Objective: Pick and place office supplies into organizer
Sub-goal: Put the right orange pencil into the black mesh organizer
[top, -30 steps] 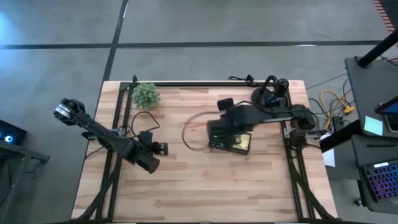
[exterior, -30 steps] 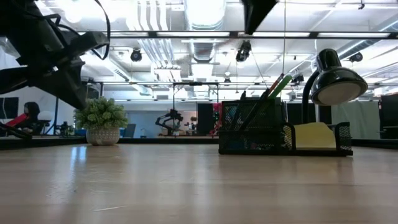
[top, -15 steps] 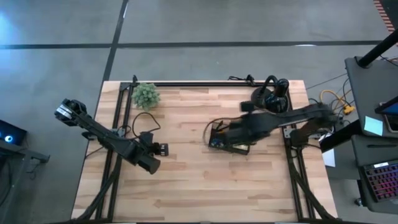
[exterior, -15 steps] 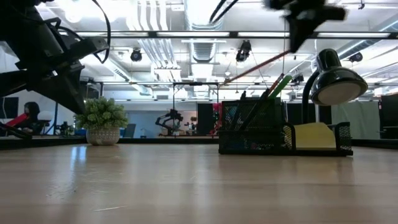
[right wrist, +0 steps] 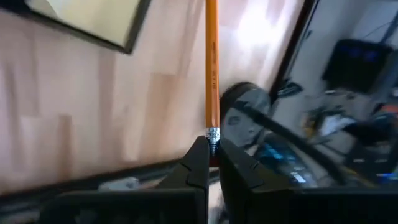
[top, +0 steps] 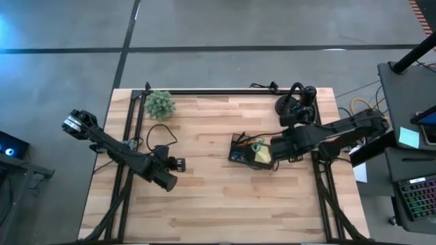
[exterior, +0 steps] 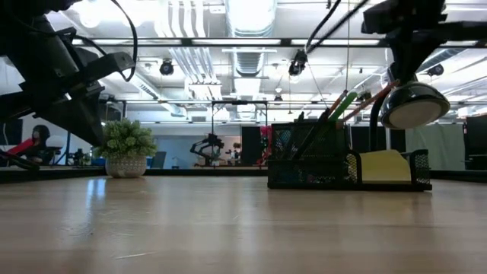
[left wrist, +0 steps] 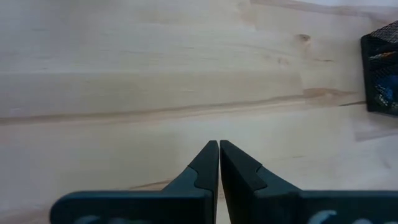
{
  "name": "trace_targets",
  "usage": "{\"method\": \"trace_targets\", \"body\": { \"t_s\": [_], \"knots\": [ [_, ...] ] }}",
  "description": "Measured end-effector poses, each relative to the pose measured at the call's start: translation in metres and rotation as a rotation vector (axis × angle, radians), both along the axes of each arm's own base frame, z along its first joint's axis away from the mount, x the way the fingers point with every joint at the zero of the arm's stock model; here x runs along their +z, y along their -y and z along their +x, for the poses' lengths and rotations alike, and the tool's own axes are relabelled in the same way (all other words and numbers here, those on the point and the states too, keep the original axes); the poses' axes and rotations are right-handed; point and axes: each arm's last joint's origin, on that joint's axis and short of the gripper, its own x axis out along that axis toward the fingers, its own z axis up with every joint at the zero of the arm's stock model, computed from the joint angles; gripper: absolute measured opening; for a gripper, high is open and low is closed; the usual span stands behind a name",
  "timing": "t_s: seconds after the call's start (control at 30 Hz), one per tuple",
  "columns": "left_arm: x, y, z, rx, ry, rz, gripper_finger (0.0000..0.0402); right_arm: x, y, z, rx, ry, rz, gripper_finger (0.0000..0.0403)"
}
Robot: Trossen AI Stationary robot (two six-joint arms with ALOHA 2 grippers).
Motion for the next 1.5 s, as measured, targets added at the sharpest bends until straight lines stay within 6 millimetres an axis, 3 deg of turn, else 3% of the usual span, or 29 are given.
{"method": "trace_targets", "body": {
  "t_s": [0.13, 0.43, 0.53, 0.87, 1.0, 1.5],
  "knots": [
    [0.000, 0.001, 0.000, -0.003, -0.002, -0.020, 0.0000, -0.006, 0.000, 0.011, 0.062, -0.058, -0.064, 0.0013],
    [0.000, 0.001, 0.001, -0.005, -0.001, -0.028, 0.0000, 0.024, 0.004, 0.033, 0.151, 0.006, -0.209, 0.0013],
    [0.000, 0.001, 0.001, -0.005, -0.001, -0.028, 0.0000, 0.026, 0.004, 0.037, 0.172, -0.013, -0.211, 0.0013],
    [0.000, 0.001, 0.001, -0.005, -0.001, -0.028, 0.0000, 0.039, -0.007, 0.016, 0.282, 0.031, -0.264, 0.0013],
    [0.000, 0.001, 0.001, -0.005, 0.004, -0.031, 0.0000, 0.036, -0.014, 0.014, 0.316, 0.004, -0.168, 0.0013],
    [-0.001, 0.001, 0.001, -0.004, 0.006, -0.028, 0.0000, 0.002, -0.018, 0.009, 0.352, -0.146, -0.143, 0.0013]
  ]
}}
